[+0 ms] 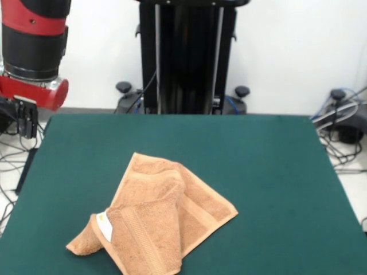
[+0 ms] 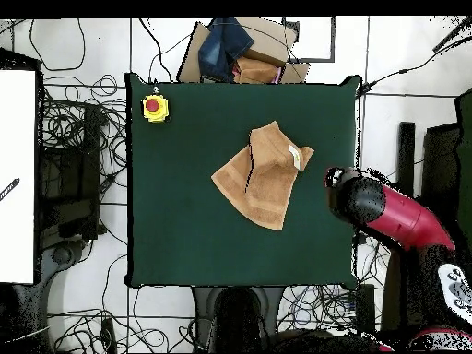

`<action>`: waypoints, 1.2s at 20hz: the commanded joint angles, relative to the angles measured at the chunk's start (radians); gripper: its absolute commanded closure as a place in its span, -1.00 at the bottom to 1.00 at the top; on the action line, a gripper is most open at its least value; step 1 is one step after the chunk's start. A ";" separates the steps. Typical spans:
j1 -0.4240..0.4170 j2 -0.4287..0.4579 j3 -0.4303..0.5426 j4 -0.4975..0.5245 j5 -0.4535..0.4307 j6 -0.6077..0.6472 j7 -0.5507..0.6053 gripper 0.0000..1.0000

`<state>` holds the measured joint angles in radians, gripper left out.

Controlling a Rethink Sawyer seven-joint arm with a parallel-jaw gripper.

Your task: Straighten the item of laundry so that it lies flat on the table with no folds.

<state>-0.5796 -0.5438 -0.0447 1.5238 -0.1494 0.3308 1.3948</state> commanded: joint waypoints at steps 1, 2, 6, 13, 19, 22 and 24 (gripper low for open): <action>0.081 0.009 0.102 0.059 -0.055 0.147 0.007 1.00; 0.097 0.010 0.089 0.053 -0.062 0.154 0.009 1.00; 0.193 0.008 -0.007 0.026 -0.131 0.108 0.036 1.00; 0.188 0.022 -0.002 0.038 -0.159 0.027 0.067 1.00; 0.120 0.050 0.055 0.050 -0.189 -0.055 0.042 1.00; 0.098 0.062 0.079 0.047 -0.202 -0.075 0.035 1.00; 0.081 0.072 0.093 0.051 -0.229 -0.122 0.029 1.00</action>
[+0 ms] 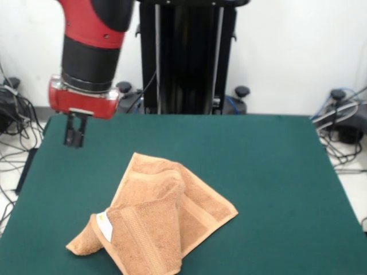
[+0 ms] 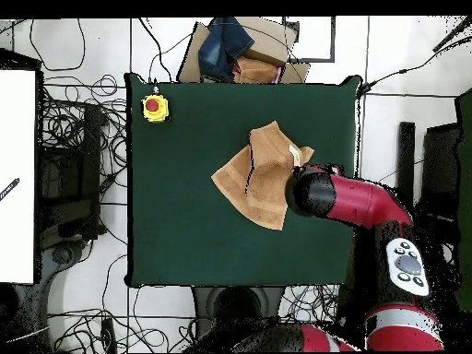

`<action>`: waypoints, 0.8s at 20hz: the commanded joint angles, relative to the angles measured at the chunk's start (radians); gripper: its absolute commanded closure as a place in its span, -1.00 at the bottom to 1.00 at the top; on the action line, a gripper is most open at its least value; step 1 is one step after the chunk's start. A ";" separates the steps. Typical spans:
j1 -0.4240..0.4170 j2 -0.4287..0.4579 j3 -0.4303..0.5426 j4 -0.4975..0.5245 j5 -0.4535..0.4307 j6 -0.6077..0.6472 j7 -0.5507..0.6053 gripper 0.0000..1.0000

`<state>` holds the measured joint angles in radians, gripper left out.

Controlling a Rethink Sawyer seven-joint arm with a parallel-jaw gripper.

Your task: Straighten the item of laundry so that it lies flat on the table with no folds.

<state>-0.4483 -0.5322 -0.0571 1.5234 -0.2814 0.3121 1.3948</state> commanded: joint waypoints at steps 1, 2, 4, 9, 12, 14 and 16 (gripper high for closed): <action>-0.049 0.064 0.103 0.052 -0.111 -0.127 0.033 1.00; -0.045 0.067 0.093 0.054 -0.126 -0.158 0.043 1.00; -0.020 0.071 0.058 0.052 -0.158 -0.214 0.065 1.00; 0.021 0.094 -0.009 0.047 -0.213 -0.338 0.108 1.00; 0.019 0.098 -0.010 0.044 -0.212 -0.337 0.113 1.00; -0.004 0.100 0.018 0.043 -0.211 -0.314 0.102 1.00; -0.010 0.110 0.025 0.037 -0.207 -0.314 0.104 1.00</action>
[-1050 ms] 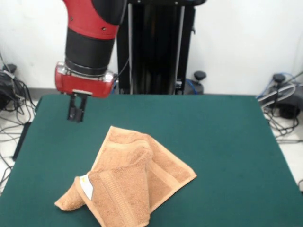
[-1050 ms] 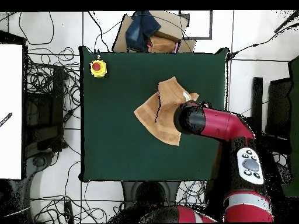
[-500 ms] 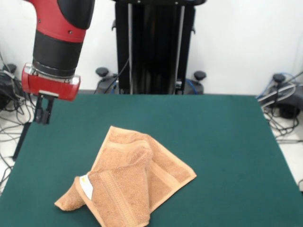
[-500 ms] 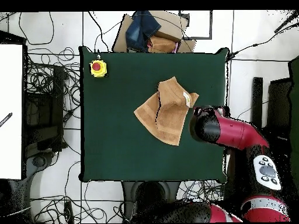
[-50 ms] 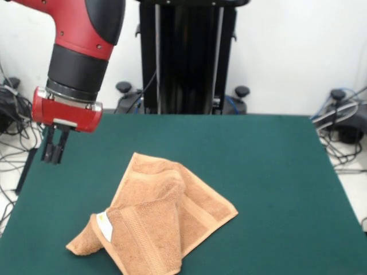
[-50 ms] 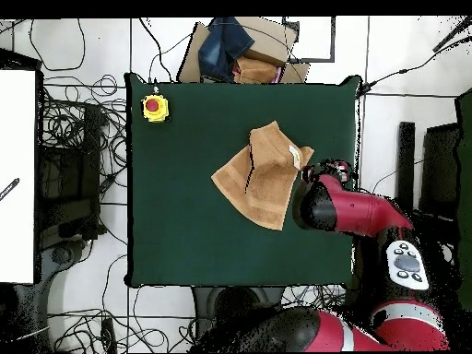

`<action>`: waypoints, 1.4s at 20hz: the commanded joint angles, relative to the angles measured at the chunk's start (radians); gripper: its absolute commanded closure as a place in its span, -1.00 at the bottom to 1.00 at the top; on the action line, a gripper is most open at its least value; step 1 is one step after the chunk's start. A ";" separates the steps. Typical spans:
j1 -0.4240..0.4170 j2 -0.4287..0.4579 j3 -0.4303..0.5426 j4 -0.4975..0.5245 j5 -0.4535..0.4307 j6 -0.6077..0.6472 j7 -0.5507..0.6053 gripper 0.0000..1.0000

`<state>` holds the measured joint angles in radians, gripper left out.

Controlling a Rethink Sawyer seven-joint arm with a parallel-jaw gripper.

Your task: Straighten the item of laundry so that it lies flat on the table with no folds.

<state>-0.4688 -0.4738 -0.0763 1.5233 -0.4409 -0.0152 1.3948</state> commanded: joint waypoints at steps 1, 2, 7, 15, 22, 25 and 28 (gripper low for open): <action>0.014 0.058 0.039 0.033 -0.045 0.007 0.110 1.00; 0.019 0.063 0.034 0.028 -0.042 0.004 0.113 1.00; 0.020 0.103 0.045 -0.011 0.007 0.086 0.118 1.00; 0.089 0.182 0.017 -0.088 0.068 0.187 0.137 1.00; 0.135 0.205 -0.012 -0.114 0.099 0.186 0.169 1.00; 0.126 0.191 0.007 -0.119 0.112 0.221 0.149 1.00; 0.104 0.187 0.033 -0.123 0.120 0.232 0.131 1.00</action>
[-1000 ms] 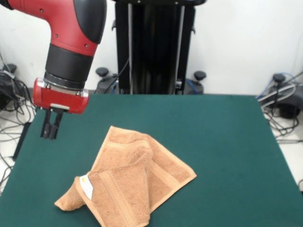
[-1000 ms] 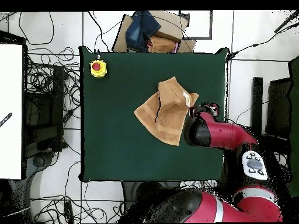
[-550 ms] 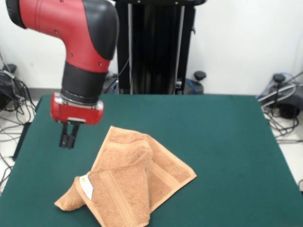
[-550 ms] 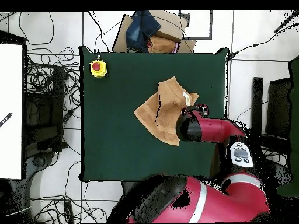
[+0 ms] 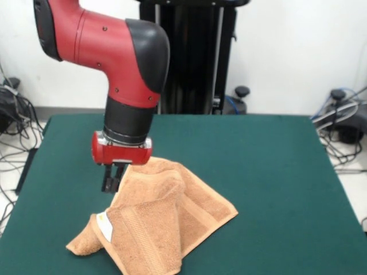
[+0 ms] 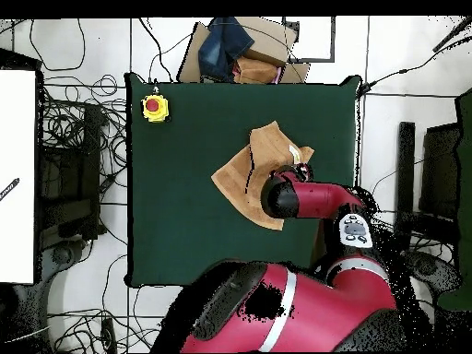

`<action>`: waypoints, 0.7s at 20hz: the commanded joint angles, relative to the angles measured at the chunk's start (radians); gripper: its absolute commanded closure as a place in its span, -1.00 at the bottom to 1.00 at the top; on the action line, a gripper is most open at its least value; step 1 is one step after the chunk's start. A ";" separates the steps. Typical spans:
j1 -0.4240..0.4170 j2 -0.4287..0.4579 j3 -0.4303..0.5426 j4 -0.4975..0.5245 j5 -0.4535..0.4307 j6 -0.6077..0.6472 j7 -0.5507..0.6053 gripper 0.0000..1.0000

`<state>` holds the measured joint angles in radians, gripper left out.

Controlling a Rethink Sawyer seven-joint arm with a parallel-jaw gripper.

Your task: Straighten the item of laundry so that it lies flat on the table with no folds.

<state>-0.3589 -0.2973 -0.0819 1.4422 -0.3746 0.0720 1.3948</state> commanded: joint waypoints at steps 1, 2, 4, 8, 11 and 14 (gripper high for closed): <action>-0.007 0.014 0.041 -0.050 0.059 0.155 0.128 1.00; -0.010 0.019 0.046 -0.060 0.054 0.157 0.115 1.00; -0.014 0.028 0.056 -0.079 0.042 0.162 0.091 1.00; -0.007 0.022 0.043 -0.086 0.081 0.204 0.135 1.00; -0.011 0.038 0.054 -0.115 0.079 0.185 0.127 1.00; 0.029 0.049 0.011 -0.151 0.065 0.188 0.127 1.00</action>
<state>-0.3699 -0.2876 -0.0830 1.3647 -0.3407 0.1517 1.3948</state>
